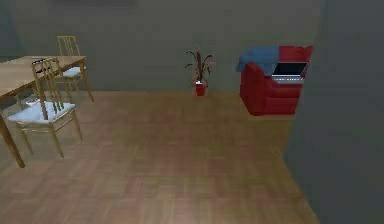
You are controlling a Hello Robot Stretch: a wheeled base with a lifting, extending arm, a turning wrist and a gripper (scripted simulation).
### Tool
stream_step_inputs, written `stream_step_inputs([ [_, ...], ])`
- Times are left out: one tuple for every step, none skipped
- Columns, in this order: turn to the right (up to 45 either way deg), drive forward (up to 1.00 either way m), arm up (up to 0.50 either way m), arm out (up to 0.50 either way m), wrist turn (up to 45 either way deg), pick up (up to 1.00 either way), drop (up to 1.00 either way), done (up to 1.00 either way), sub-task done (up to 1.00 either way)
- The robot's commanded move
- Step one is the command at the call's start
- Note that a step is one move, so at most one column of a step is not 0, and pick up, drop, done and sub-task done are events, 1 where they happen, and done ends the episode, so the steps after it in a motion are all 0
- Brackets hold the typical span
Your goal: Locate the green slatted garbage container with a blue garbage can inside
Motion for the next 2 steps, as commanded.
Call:
stream_step_inputs([
  [0.0,0.75,0.0,0.0,0.0,0.0,0.0,0.0,0.0],
  [-45.0,0.0,0.0,0.0,0.0,0.0,0.0,0.0,0.0],
])
